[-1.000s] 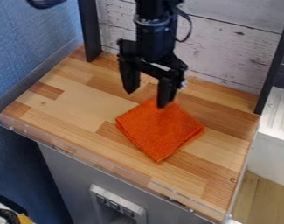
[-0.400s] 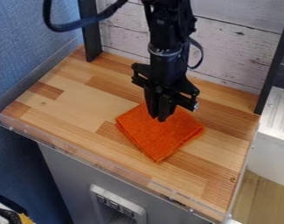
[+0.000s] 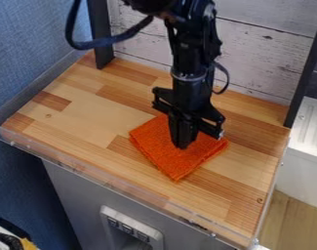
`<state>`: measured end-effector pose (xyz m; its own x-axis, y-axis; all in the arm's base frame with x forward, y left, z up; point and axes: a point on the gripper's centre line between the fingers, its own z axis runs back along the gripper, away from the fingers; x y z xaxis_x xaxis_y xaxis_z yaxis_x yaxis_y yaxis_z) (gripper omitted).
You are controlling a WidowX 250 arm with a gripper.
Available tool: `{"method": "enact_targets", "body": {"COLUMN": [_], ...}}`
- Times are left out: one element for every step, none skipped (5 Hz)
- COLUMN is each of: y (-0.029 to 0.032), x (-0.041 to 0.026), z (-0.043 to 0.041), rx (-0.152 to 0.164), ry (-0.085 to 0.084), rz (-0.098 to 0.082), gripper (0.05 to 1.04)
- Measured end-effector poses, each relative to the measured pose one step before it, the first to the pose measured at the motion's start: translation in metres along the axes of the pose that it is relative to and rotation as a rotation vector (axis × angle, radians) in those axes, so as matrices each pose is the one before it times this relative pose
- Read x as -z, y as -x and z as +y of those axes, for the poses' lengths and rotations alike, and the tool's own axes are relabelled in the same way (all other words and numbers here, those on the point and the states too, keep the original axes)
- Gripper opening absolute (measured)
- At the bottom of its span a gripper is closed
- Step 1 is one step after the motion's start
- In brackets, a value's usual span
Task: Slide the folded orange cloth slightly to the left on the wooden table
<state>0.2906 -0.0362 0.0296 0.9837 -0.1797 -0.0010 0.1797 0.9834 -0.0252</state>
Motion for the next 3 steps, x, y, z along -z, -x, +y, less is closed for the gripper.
{"method": "enact_targets", "body": {"y": [-0.00029, -0.00637, -0.00304], "x": [0.01553, 0.00324, 0.00047], "z": [0.00104, 0.00317, 0.00987], "rx": [0.0064, 0.0012, -0.0186], "ry": [-0.0018, -0.0107, -0.0109], "rz": [0.0294, -0.0021, -0.0115], "gripper": [0.059, 0.059, 0.059]}}
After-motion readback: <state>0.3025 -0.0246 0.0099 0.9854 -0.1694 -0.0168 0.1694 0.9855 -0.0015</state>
